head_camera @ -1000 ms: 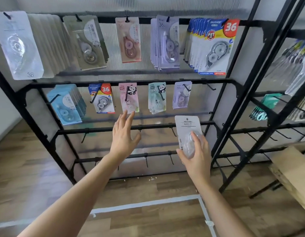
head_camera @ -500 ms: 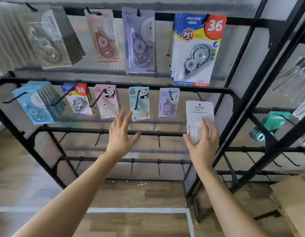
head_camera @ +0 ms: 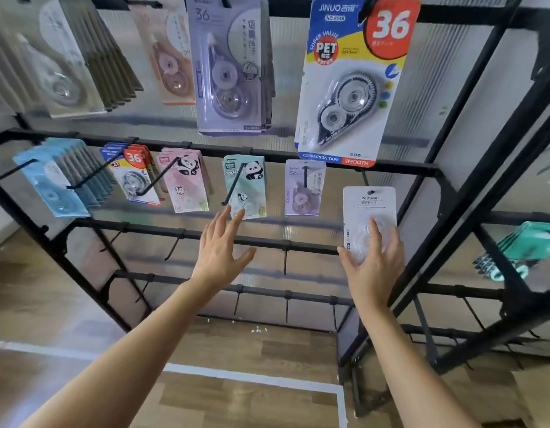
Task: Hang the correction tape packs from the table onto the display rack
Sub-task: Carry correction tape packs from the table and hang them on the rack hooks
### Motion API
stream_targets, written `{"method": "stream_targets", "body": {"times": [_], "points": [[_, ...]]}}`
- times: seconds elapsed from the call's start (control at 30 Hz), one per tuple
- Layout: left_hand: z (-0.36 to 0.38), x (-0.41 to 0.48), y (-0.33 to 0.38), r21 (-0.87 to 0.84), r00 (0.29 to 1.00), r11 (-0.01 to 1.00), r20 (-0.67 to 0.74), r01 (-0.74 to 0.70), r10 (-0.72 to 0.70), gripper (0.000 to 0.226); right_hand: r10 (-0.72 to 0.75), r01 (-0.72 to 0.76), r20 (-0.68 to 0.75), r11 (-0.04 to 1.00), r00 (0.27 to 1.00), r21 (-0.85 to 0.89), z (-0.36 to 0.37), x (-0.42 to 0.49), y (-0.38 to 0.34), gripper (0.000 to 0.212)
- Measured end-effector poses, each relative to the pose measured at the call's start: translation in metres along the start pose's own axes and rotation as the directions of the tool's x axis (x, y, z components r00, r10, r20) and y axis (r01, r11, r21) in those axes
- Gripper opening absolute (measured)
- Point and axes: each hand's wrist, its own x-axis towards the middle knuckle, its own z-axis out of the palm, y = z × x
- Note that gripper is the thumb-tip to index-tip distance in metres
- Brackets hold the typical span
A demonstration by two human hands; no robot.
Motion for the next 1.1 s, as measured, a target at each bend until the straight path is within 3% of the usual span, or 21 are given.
{"method": "stream_targets", "body": {"times": [0.2, 0.43, 0.73, 0.9, 1.1], "points": [[0.005, 0.007, -0.011, 0.005, 0.999, 0.999, -0.004, 0.037, -0.037, 0.072, 0.016, -0.016, 0.047, 1.0, 0.999, 0.016, 0.028, 0.038, 0.004, 0.077], [0.005, 0.012, -0.024, 0.024, 0.998, 0.998, -0.023, 0.064, -0.064, 0.074, 0.076, -0.067, 0.202, 0.997, 0.976, -0.05, 0.051, 0.08, 0.005, 0.081], [-0.001, -0.008, -0.041, 0.03, 0.994, 0.993, -0.027, 0.11, -0.11, 0.071, 0.014, 0.015, 0.31, 0.996, 0.951, -0.091, 0.051, 0.044, -0.012, 0.071], [-0.008, -0.055, -0.072, 0.084, 0.972, 0.969, 0.028, 0.23, -0.233, 0.07, -0.084, 0.181, 0.589, 0.978, 0.804, -0.108, 0.064, -0.018, -0.053, 0.07], [-0.037, -0.148, -0.129, 0.168, 0.889, 0.894, 0.134, 0.415, -0.438, 0.073, -0.256, 0.413, 0.76, 0.91, 0.597, -0.018, 0.074, -0.101, -0.125, 0.071]]}}
